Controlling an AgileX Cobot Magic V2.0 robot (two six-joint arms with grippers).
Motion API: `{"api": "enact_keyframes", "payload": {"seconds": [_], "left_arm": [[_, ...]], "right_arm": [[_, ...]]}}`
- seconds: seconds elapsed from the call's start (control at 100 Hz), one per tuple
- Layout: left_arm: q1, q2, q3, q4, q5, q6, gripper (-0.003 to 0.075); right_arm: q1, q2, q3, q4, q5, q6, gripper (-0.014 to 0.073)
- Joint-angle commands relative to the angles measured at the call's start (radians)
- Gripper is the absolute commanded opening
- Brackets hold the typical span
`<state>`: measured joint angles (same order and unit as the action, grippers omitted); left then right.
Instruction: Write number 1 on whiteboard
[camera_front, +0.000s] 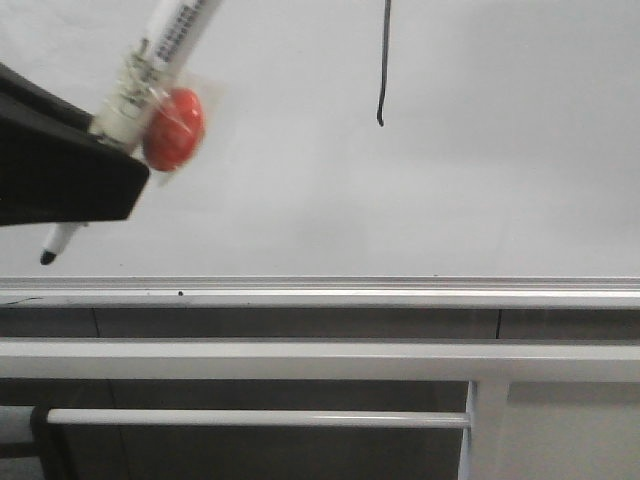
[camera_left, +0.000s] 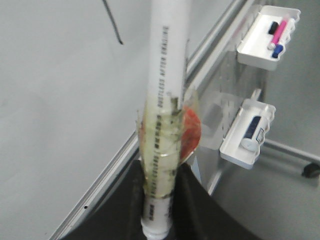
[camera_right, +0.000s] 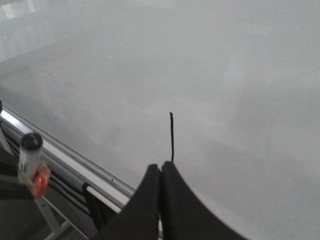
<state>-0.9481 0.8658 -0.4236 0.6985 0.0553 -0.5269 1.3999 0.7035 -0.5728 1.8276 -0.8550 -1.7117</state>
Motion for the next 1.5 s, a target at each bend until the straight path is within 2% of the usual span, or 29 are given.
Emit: {"api": "enact_keyframes", "payload": {"seconds": [0.0,0.15,0.35,0.5,0.59,0.83,0.99,1.16,1.28,1.4,1.49], "left_arm": [[0.059,-0.060,-0.011,-0.011,-0.104,-0.065,-0.0021],[0.176,-0.153,0.029,-0.071,-0.187,-0.077,-0.0021],[0.311,-0.170,0.169,-0.231,-0.500,-0.069,-0.0021],[0.388,-0.151,0.262,-0.411,-0.695,0.092,-0.0021],[0.392,-0.133,0.283,-0.469,-0.739,0.162,-0.0021],[0.390,-0.019,0.292,-0.479,-0.837,0.191,-0.0021],[0.390,0.109,0.292,-0.499,-0.975,0.195,-0.0021],[0.390,0.221,0.312,-0.543,-1.178,0.213,-0.0021],[0.386,0.278,0.339,-0.550,-1.235,0.213,-0.0021],[0.357,0.325,0.378,-0.631,-1.329,0.235,-0.0021],[0.331,0.362,0.387,-0.658,-1.351,0.247,-0.0021]], "right_arm": [[-0.005,-0.003,-0.034,-0.056,0.004,-0.015,-0.0063],[-0.005,-0.003,-0.034,-0.056,0.004,-0.016,-0.0063],[-0.005,-0.003,-0.003,-0.054,0.003,-0.016,-0.0063],[-0.005,-0.003,0.002,-0.051,0.005,-0.016,-0.0064],[-0.005,-0.003,0.002,-0.051,0.005,-0.016,-0.0064],[-0.005,-0.003,0.002,-0.051,0.006,-0.016,-0.0063],[-0.005,-0.003,0.002,-0.051,0.006,-0.016,-0.0063],[-0.005,-0.003,0.002,-0.040,0.006,-0.016,-0.0063],[-0.005,-0.003,0.002,-0.036,0.006,-0.016,-0.0063],[-0.005,-0.003,0.002,-0.036,0.006,-0.016,-0.0064],[-0.005,-0.003,0.002,-0.036,0.006,-0.016,-0.0064]]}}
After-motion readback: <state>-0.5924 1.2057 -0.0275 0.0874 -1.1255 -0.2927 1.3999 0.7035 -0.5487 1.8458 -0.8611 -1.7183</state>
